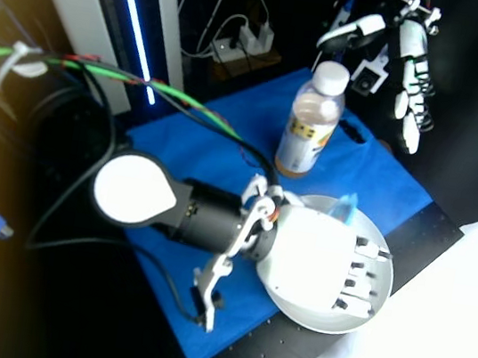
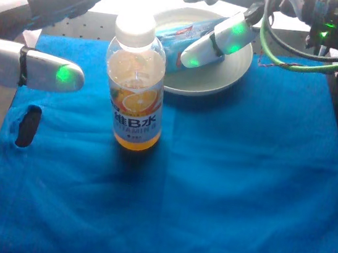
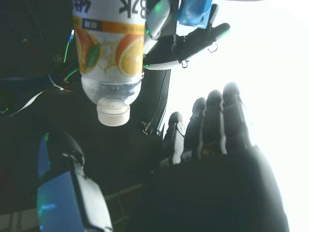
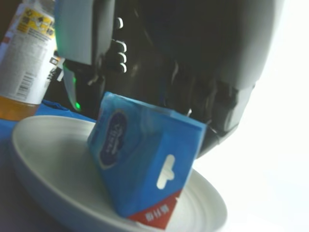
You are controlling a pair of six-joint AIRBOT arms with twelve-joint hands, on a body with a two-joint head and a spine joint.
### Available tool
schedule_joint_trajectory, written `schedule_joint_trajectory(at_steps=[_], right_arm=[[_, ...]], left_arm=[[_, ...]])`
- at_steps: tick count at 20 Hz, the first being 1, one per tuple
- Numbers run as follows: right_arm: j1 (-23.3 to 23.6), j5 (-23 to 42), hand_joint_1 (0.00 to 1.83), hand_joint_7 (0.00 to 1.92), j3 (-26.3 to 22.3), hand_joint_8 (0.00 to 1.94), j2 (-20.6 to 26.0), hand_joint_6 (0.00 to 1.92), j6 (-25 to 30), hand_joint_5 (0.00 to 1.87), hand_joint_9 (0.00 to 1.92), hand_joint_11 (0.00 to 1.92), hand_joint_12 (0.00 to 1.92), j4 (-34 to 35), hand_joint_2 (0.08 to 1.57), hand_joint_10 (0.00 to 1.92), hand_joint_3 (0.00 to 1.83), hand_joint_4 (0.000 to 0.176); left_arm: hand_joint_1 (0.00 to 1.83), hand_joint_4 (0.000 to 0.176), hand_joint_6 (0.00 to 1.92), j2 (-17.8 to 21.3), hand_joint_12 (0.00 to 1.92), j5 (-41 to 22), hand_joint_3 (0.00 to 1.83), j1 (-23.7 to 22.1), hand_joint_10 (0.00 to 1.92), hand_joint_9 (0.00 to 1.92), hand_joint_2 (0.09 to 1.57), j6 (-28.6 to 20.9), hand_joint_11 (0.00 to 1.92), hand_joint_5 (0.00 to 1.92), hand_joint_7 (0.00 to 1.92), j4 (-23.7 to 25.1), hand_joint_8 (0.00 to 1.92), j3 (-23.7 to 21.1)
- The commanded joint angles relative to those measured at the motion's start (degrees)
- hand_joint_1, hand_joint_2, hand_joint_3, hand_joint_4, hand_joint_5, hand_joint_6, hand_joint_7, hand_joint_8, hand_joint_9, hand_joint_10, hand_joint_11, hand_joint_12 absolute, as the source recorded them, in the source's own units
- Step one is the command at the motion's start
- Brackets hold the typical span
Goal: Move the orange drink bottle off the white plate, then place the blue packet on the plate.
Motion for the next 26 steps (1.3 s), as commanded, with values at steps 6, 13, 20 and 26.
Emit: schedule_joint_trajectory(at_steps=[6,13,20,26], right_arm=[[0.4,11.7,0.80,0.00,-0.5,0.00,1.0,0.00,0.3,0.00,0.00,0.00,0.00,11.1,0.63,0.00,0.01,0.176],[4.1,15.9,0.64,0.00,-11.4,0.00,10.6,0.00,-8.2,0.00,0.00,0.03,0.02,18.3,0.51,0.00,0.00,0.176],[6.6,19.1,0.58,0.00,-22.1,0.00,18.5,0.00,-15.0,0.00,0.00,0.00,0.00,22.4,0.54,0.00,0.00,0.176],[6.1,23.9,0.69,0.00,-28.3,0.00,23.1,0.00,-23.7,0.00,0.00,0.00,0.00,30.8,0.58,0.00,0.01,0.176]], left_arm=[[0.50,0.176,0.00,1.6,0.00,-7.1,0.00,2.5,0.00,0.00,0.76,0.8,0.00,0.00,0.00,-5.5,0.00,-0.7],[0.49,0.151,0.00,3.1,0.00,-8.5,0.00,4.3,0.00,0.00,0.77,2.5,0.00,0.00,0.00,-8.7,0.00,-1.5],[0.53,0.176,0.00,8.0,0.00,-17.1,0.00,8.1,0.00,0.00,0.75,10.1,0.00,0.00,0.00,-17.2,0.00,-5.9],[0.48,0.157,0.00,8.6,0.00,-23.1,0.01,8.1,0.00,0.00,0.78,12.8,0.00,0.00,0.00,-19.4,0.00,-7.7]])
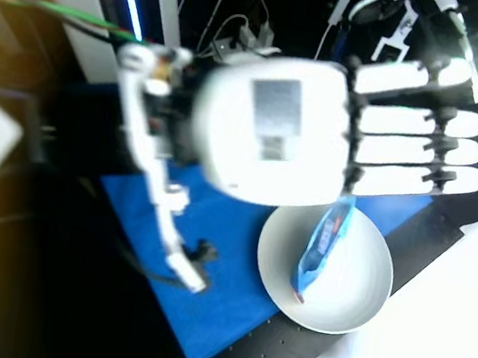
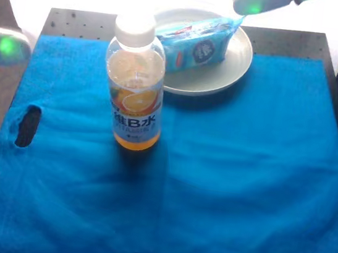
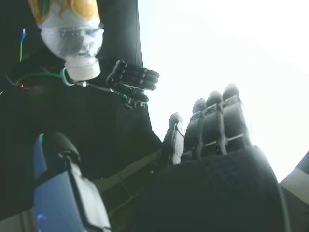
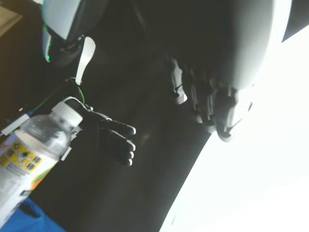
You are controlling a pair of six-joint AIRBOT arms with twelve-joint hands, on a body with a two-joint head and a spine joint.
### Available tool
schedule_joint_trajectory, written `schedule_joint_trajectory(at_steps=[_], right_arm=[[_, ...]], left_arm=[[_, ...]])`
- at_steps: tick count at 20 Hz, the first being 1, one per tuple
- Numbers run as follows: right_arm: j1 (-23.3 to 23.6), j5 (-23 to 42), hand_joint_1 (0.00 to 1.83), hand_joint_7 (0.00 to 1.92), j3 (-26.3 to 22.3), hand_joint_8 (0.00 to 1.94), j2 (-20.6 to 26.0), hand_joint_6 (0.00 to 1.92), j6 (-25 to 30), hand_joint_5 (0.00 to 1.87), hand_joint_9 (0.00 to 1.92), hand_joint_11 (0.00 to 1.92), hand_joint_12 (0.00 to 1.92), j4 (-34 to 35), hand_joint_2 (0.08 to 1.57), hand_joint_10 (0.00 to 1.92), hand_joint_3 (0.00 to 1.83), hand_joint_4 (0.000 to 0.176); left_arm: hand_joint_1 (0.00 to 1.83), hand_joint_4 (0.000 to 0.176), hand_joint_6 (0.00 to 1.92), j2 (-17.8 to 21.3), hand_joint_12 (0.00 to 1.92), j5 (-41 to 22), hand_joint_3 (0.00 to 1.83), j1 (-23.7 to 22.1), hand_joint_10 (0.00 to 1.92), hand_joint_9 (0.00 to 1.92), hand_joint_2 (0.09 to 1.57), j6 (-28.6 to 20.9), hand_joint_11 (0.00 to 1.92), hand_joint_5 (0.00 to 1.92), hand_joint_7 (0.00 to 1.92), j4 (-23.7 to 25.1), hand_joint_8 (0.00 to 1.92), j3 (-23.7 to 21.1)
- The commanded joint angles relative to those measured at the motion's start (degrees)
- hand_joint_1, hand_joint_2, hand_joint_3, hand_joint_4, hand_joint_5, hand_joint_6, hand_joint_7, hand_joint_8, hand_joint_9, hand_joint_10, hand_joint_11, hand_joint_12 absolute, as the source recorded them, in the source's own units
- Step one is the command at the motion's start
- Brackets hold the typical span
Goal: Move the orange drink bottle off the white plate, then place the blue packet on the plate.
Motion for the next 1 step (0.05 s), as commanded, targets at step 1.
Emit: schedule_joint_trajectory(at_steps=[1], right_arm=[[0.0,6.7,0.65,0.00,-0.6,0.00,-0.1,0.00,-0.5,0.00,0.00,0.05,0.02,4.4,0.52,0.00,0.00,0.176]], left_arm=[[0.47,0.157,0.00,0.3,0.00,-8.4,0.01,-0.2,0.00,0.00,0.77,0.2,0.00,0.00,0.00,-2.5,0.00,-0.1]])
